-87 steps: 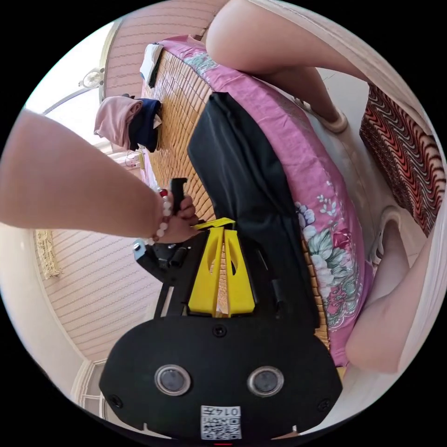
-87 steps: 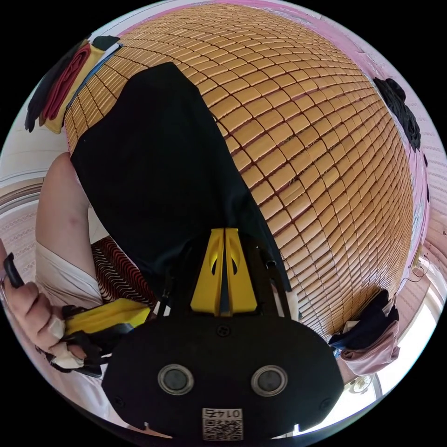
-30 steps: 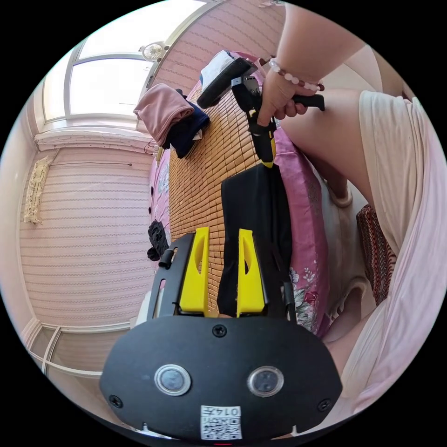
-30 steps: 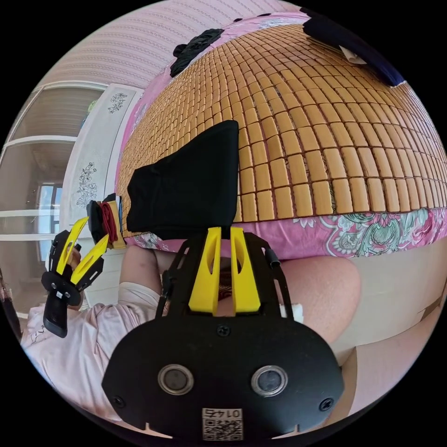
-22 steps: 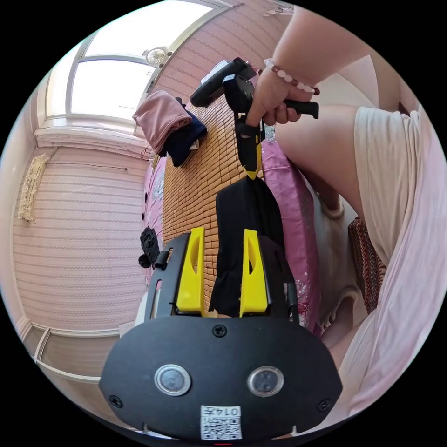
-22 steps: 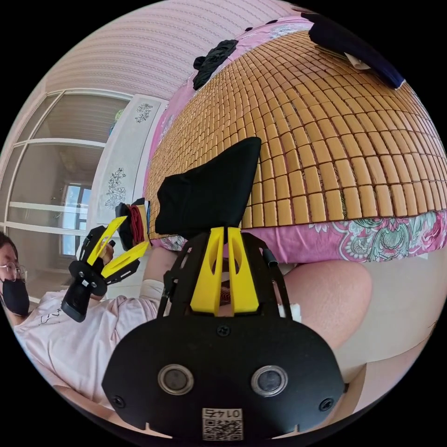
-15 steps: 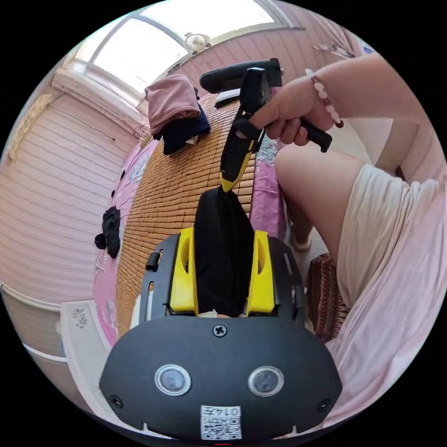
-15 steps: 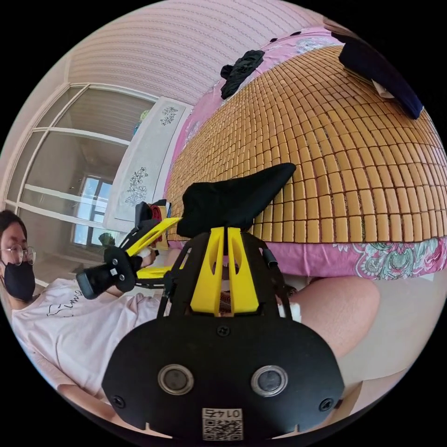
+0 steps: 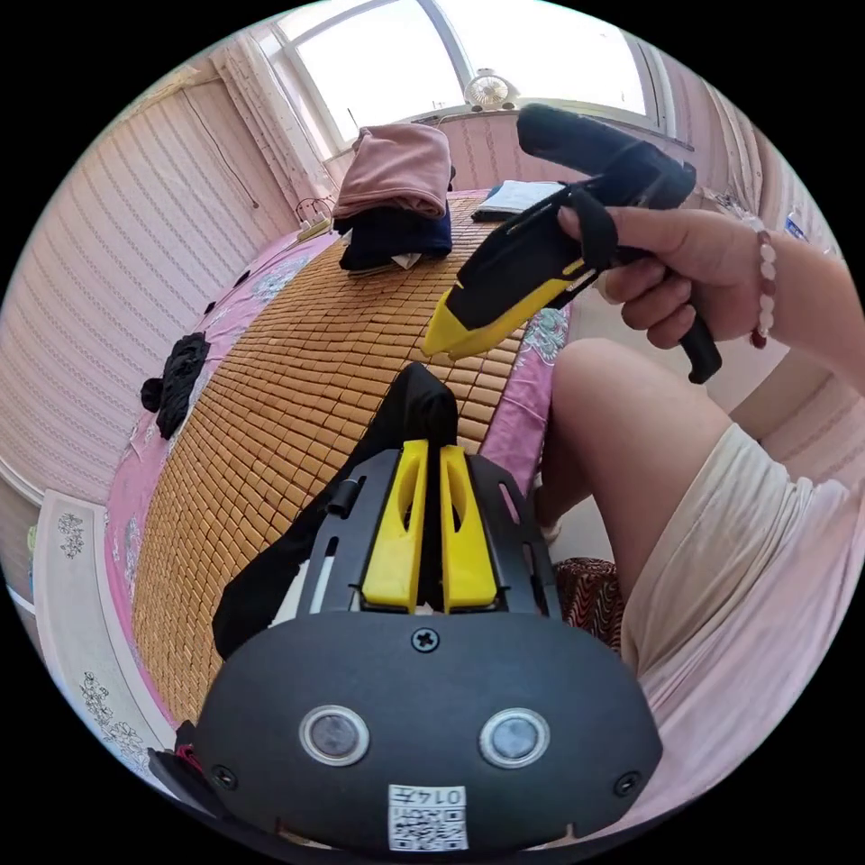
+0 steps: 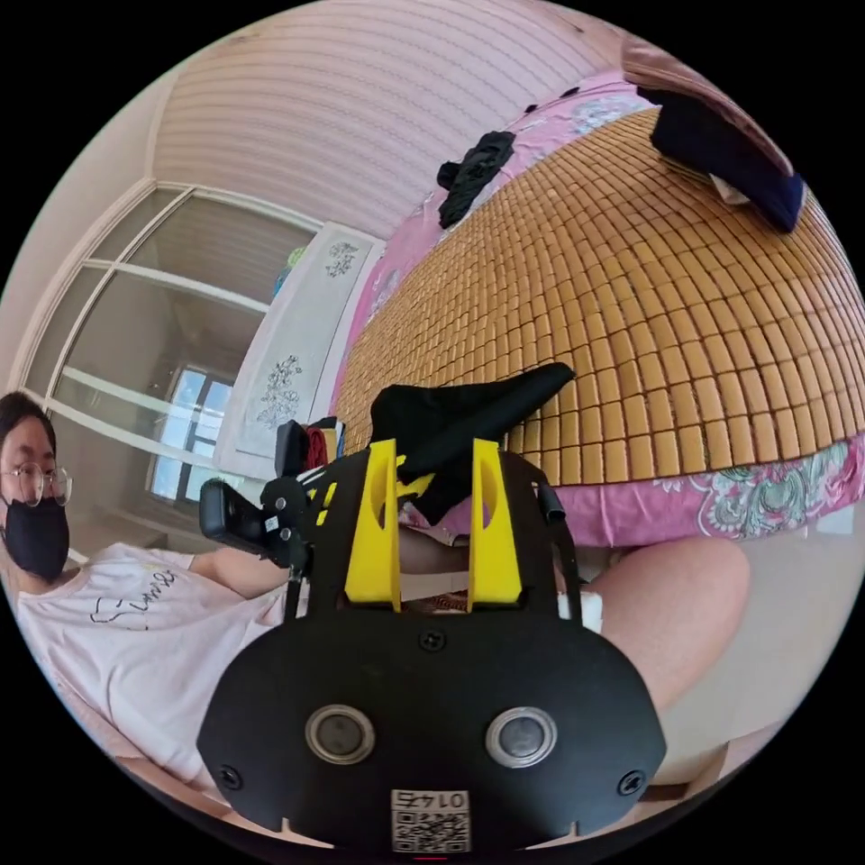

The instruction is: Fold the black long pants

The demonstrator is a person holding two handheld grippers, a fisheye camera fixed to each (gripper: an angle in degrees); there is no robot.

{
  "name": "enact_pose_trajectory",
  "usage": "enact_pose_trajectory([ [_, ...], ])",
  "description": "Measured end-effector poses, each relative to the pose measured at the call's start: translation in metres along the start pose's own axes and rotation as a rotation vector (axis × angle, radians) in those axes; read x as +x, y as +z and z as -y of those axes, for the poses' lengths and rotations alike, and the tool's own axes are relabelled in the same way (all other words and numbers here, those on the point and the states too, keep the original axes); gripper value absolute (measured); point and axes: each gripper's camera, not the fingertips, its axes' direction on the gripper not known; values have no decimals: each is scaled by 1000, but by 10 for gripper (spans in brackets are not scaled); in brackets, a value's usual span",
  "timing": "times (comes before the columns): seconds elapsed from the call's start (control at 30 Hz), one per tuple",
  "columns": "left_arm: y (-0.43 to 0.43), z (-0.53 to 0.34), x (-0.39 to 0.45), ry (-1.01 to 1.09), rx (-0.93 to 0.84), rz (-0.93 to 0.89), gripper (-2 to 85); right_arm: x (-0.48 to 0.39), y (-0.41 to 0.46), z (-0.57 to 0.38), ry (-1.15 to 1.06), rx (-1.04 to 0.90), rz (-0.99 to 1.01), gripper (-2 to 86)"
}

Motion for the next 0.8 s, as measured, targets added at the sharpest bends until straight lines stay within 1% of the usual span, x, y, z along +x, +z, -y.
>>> enact_pose_trajectory([
  [0.07, -10, -5, -4, 12, 3, -10, 1, 19, 6, 0, 97, 26, -18, 152],
  [0.13, -27, -12, -9, 35, 22, -30, 0, 35, 19, 1, 196, 23, 2, 150],
  [0.17, -31, -14, -11, 36, 26, -41, -1, 42, 29, 1, 238, 25, 56, 137],
  [0.2, -39, -19, -16, 31, 29, -64, -1, 46, 37, 0, 272, 34, 114, 103],
  [0.3, -58, -30, -30, 11, 37, -105, -3, 46, 44, -2, 293, 76, 211, 38],
  [0.33, -66, -35, -36, -5, 51, -114, -4, 45, 44, -2, 290, 84, 228, 34],
  [0.47, -89, -39, -60, -83, 117, -169, -5, 20, 27, 3, 173, 123, 226, 23],
  [0.63, -133, -36, -104, -205, 276, -249, -4, -31, 6, 24, 8, 170, 216, 24],
  [0.73, -157, -52, -136, -306, 319, -242, 1, -79, 28, 47, -108, 117, 200, 29],
  [0.8, -170, -72, -155, -368, 312, -204, 10, -122, 73, 61, -216, 30, 214, 43],
])
